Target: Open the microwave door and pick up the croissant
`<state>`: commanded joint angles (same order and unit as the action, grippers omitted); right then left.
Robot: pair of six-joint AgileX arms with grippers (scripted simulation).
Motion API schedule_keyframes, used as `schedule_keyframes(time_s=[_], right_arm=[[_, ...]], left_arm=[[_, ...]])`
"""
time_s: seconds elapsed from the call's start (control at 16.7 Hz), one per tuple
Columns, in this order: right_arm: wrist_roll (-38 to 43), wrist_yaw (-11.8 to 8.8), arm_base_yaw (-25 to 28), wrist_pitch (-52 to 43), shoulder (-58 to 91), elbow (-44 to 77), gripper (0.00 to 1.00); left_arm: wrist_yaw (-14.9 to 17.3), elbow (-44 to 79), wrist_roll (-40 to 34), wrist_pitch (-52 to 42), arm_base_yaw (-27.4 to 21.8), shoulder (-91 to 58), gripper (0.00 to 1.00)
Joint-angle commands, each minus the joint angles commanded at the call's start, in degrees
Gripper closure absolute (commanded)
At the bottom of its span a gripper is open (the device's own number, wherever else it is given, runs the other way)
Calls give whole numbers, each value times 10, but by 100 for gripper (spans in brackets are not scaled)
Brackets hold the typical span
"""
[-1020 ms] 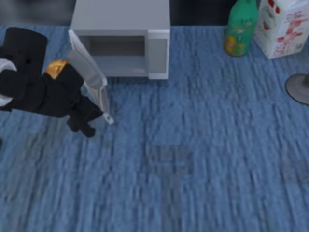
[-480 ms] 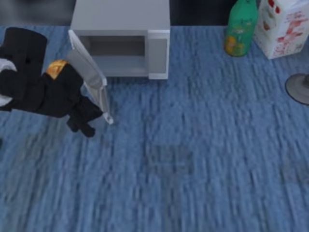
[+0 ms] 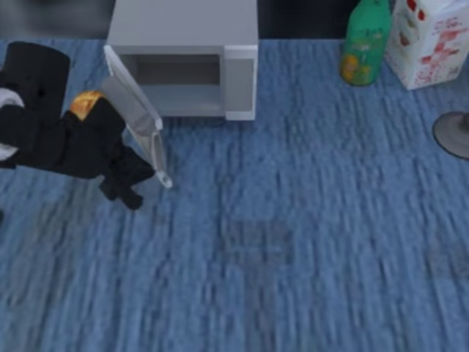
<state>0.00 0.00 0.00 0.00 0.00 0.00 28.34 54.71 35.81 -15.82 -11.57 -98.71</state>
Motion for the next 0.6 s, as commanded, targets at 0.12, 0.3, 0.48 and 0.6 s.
schedule_keyframes(time_s=[0.12,0.3,0.48,0.6], right_arm=[[0,0,0,0,0,0,0],[0,0,0,0,0,0,0],[0,0,0,0,0,0,0],[0,0,0,0,0,0,0]], left_arm=[[8,5,16,-7,7,0,100],[18,10,39,-20,17,-2,100],[18,10,39,-20,17,-2,100],[18,10,39,-20,17,-2,100]])
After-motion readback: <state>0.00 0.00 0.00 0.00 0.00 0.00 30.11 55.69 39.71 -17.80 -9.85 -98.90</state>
